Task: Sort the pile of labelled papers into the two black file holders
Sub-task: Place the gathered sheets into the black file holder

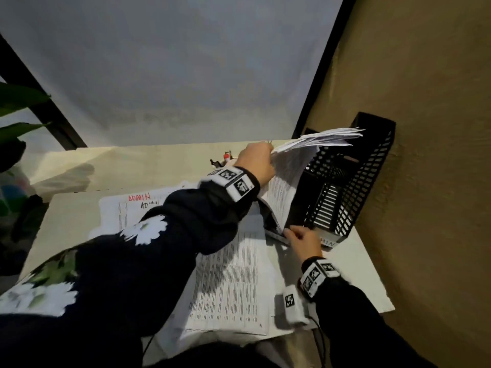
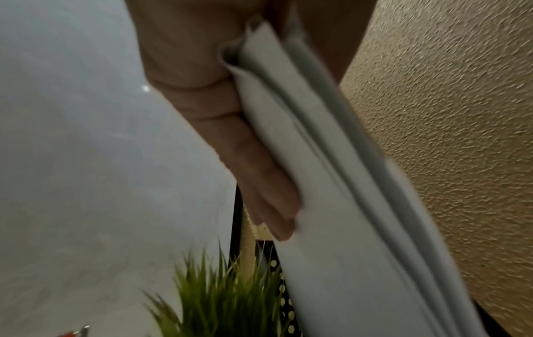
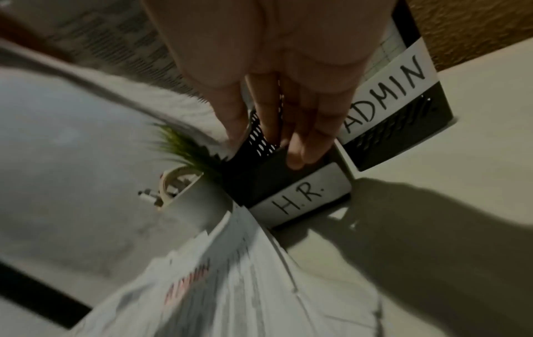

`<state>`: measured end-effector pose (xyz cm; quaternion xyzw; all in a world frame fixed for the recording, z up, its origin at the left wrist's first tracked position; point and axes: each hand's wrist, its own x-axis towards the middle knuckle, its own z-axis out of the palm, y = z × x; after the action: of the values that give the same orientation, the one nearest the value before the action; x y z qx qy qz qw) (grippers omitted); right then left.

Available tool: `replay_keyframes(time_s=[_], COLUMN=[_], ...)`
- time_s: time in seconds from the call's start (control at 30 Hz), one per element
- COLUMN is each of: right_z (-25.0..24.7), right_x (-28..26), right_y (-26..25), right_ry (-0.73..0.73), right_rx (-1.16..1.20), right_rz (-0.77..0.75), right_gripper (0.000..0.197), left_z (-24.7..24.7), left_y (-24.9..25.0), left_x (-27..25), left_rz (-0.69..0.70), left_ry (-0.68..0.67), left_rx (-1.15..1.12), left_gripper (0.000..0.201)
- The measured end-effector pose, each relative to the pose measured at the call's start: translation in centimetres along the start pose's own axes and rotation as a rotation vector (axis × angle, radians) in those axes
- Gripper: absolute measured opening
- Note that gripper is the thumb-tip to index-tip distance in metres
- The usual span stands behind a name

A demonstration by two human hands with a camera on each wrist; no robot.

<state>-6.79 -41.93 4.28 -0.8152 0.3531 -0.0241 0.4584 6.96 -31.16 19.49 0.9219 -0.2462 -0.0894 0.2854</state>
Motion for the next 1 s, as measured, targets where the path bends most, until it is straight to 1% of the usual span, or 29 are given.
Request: replay_keyframes(time_s=[0.07,0.13,0.23,0.37,0.43,0.57,0.67,0.73,0.8,0.87,0.9,0.97,1.0], right_z=[0.2,0.3,0.3,0.3,0.4,0.5,0.6,0.8,0.7,0.5,0.4,0.1,0.0], right_x=[-0.2,-0.3,-0.2,-0.4,-0.5,-0.6,-0.7,-0.7,-0.6,-0.6,-0.7,-1.0,-1.3], right_y=[0.7,1.1,1.5,1.7,1.7,1.8,2.0,2.1,2.2,2.1,2.1,1.8,1.6], right_ry=[-0.028,-0.038,-0.034,-0.034,-0.030,-0.029,-0.029,-0.019,-0.014,-0.012,-0.001,0.052,0.070], right_rx=[-0.126,-0.169,-0.126,-0.068,-0.063,-0.061,-0.075,-0.081,-0.084,-0.077,-0.082,-0.078,-0.061], right_rz=[-0.064,-0.083,-0.077,-0.074,-0.082,-0.090,-0.089,-0.080,-0.063,-0.046,-0.058,-0.142,-0.192], right_gripper=[0.031,0.031,0.030,0.027,0.026,0.027,0.029,0.029,0.030,0.029,0.027,0.019,0.011], left_z=[1.2,2.6,4.5,6.8,7.1,6.6,6.6,6.9,6.9,6.0,5.3,3.9,3.5], left_y=[1.1,2.0,2.4,1.6,1.5,1.8,1.7,1.4,0.9,0.0,-0.8,-3.1,-4.9], left_x=[2.0,3.4,4.2,3.9,3.9,4.5,4.5,4.3,4.0,3.6,3.2,2.3,1.7], left_rz=[-0.022,-0.058,-0.117,-0.153,-0.155,-0.124,-0.129,-0.145,-0.158,-0.139,-0.121,-0.111,-0.144], left_ry=[-0.020,-0.047,-0.095,-0.228,-0.243,-0.230,-0.182,-0.173,-0.122,-0.018,0.048,0.174,0.222], left_rx=[0.018,0.007,0.008,0.092,0.124,0.113,0.095,0.060,-0.020,-0.177,-0.278,-0.447,-0.491], left_gripper=[0.022,0.023,0.023,0.024,0.022,0.021,0.023,0.024,0.030,0.034,0.033,0.024,0.019])
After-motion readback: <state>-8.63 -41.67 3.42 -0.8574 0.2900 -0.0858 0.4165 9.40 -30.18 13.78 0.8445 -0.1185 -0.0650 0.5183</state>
